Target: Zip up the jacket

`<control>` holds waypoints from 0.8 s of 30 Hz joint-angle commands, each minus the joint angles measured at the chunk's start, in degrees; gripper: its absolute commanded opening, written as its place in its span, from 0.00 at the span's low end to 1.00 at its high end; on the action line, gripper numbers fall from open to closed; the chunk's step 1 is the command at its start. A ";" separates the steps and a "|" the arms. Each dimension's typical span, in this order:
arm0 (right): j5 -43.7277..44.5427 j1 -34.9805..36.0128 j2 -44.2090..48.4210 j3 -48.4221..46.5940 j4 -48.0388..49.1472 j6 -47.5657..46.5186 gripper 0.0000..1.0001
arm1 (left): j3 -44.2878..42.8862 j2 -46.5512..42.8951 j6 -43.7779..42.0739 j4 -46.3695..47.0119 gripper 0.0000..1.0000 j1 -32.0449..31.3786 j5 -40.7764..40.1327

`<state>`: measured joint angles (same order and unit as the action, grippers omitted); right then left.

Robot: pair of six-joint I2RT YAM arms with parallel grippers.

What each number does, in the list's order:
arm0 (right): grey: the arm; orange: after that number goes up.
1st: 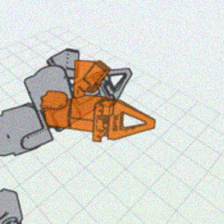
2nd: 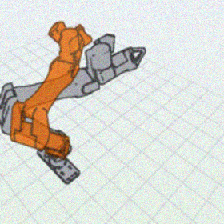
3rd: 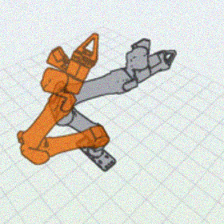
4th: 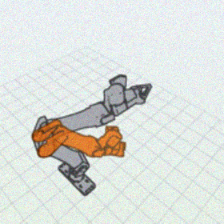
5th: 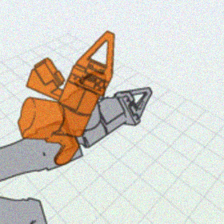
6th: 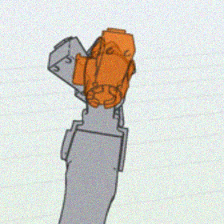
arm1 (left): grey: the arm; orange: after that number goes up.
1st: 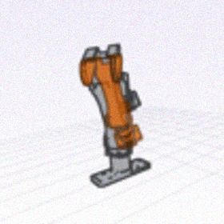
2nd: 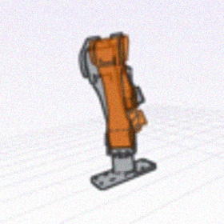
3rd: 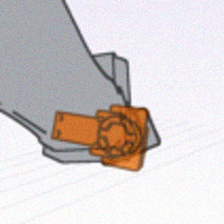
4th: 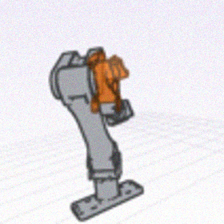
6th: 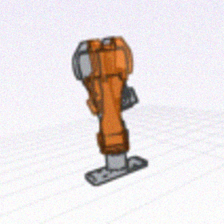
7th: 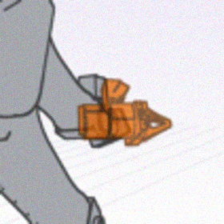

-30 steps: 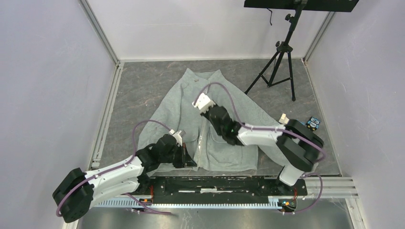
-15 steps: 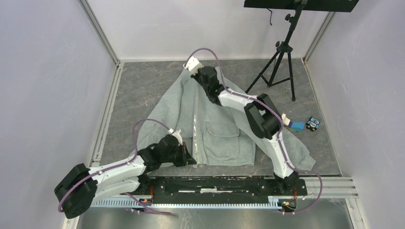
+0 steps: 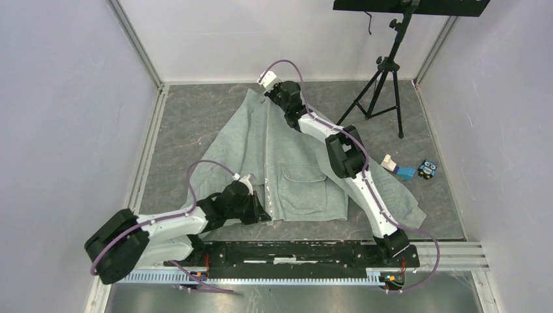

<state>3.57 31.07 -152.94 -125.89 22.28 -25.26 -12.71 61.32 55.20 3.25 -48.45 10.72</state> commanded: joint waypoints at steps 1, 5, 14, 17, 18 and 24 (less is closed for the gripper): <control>1.68 -4.00 2.21 -5.17 11.38 0.96 0.10 | -3.07 9.73 -2.71 -11.54 0.02 -1.72 6.06; 0.13 -3.94 9.97 2.33 4.38 4.31 0.89 | -5.45 13.32 -3.00 -10.38 0.12 -1.61 5.67; 3.53 -0.08 43.36 36.60 -10.52 20.81 0.98 | -5.78 -1.81 -3.64 -17.06 0.91 -1.63 1.58; 1.90 1.97 54.74 46.77 -17.81 30.18 0.98 | -6.31 -8.93 -3.53 -22.21 0.96 -1.57 -1.35; -1.52 2.36 58.11 50.10 -19.05 32.09 0.98 | -6.91 -11.07 -4.03 -24.42 0.97 -1.55 -2.97; -10.16 3.20 82.22 68.76 -26.78 32.78 0.98 | -14.99 -23.63 -7.34 -34.59 1.00 -1.22 -8.18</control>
<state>-2.55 35.00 -81.65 -66.06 4.58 3.75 -20.69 43.09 52.60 -23.22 -49.95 7.53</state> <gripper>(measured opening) 0.979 0.993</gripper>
